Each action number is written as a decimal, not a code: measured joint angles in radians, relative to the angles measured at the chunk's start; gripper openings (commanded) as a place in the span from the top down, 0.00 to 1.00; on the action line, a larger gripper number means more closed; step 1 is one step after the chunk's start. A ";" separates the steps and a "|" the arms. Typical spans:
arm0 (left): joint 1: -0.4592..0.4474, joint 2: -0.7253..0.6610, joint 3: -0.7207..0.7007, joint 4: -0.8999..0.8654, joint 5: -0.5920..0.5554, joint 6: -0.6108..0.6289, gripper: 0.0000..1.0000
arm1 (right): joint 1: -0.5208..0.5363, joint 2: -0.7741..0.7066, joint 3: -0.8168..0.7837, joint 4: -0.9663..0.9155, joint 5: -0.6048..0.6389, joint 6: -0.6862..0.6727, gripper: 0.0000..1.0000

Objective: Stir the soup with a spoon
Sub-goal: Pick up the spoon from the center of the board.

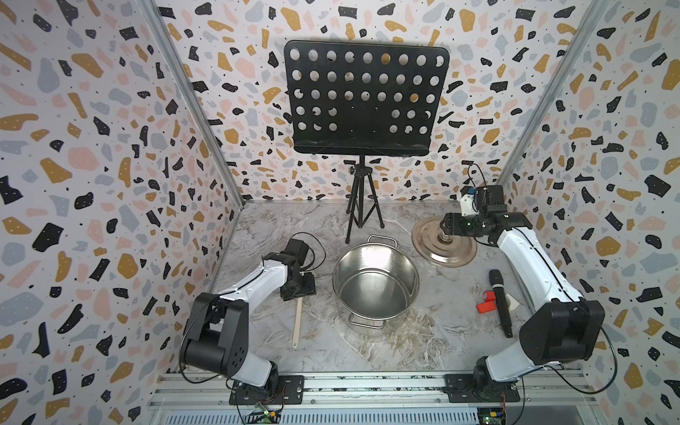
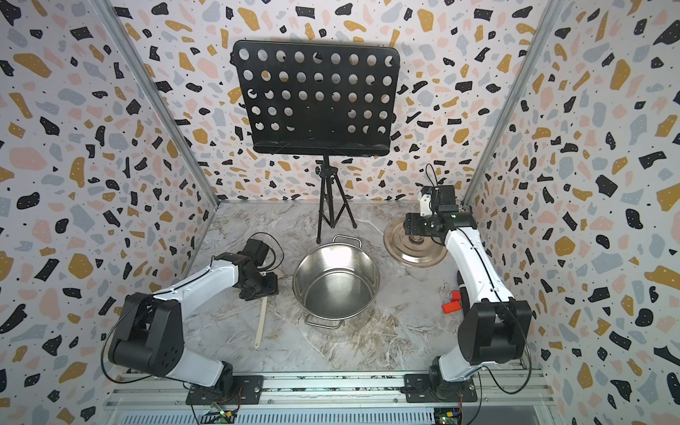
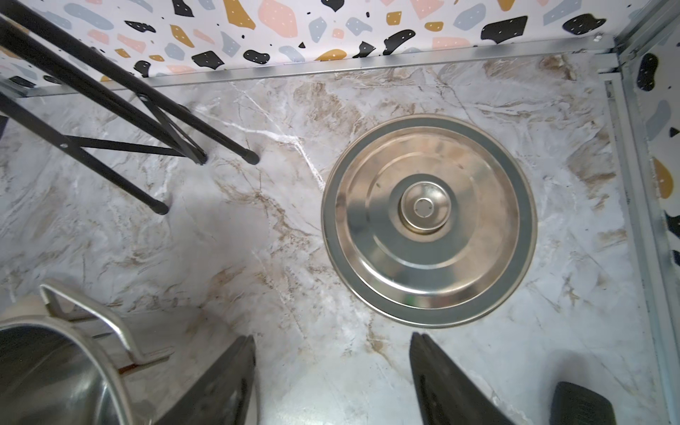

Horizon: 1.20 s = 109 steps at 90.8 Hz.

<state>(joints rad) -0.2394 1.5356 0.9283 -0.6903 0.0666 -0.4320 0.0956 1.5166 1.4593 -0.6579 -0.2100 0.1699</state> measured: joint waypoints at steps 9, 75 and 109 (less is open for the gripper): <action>0.007 0.040 0.002 0.013 0.004 0.013 0.42 | 0.018 -0.054 -0.056 -0.002 -0.024 0.014 0.36; 0.148 0.012 0.090 -0.111 -0.112 0.043 1.00 | 0.347 -0.441 -0.438 0.380 -0.161 -0.147 0.49; 0.185 -0.305 0.433 -0.232 0.116 -0.130 1.00 | 0.700 -0.433 -0.441 0.477 -0.234 -0.632 0.37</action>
<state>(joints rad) -0.0544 1.2304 1.3613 -0.9226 0.1825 -0.5617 0.7952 1.0840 1.0183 -0.1810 -0.4438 -0.4622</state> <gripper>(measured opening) 0.177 0.611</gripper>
